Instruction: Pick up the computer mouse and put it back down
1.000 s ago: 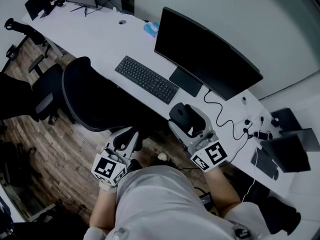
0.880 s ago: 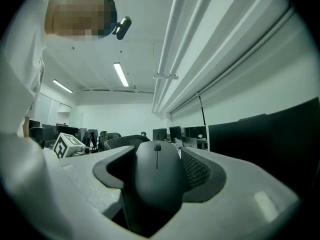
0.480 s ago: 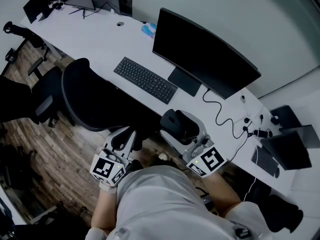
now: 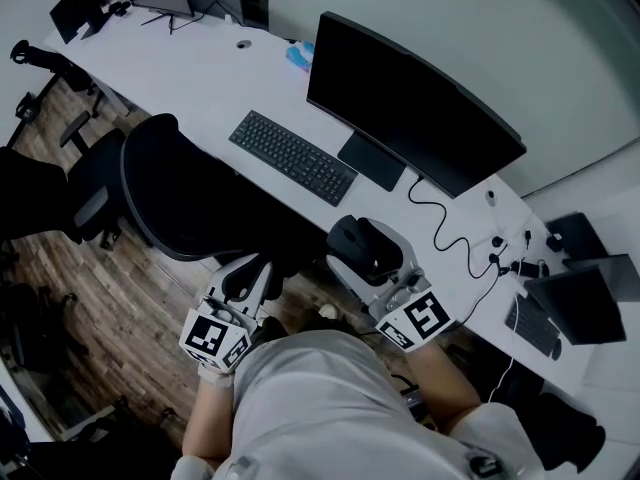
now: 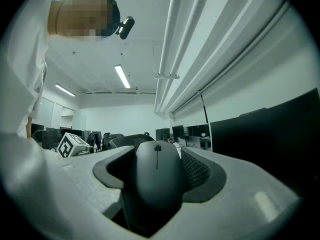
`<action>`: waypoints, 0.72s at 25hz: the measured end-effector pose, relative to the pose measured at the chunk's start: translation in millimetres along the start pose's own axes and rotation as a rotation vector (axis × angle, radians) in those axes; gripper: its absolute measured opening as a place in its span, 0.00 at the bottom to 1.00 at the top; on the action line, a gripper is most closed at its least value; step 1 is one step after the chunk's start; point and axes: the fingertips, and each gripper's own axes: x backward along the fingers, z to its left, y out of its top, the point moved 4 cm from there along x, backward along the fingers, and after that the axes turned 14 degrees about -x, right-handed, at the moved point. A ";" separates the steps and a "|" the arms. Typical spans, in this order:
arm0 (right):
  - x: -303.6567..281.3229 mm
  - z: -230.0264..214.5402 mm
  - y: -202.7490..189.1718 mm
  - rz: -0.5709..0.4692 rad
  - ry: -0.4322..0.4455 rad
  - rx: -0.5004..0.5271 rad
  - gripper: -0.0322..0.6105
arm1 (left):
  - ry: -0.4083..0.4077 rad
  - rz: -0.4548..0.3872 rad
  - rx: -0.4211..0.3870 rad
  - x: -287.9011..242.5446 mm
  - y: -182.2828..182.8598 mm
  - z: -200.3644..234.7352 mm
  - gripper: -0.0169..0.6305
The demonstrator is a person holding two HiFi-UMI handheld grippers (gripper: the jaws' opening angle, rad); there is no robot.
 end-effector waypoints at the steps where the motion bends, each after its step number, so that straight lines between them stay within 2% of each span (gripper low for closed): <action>1: 0.9 -4.5 -0.9 0.003 -0.006 -0.002 0.49 | 0.002 0.004 -0.001 -0.4 -1.1 -0.6 0.09; 7: 9.6 -38.8 -7.5 0.024 -0.050 -0.024 0.49 | 0.030 0.038 0.001 -5.9 -7.4 -3.7 0.09; 18: 23.3 -108.5 -31.6 0.082 -0.121 -0.046 0.49 | 0.129 0.101 0.011 -7.1 -17.9 -5.9 0.09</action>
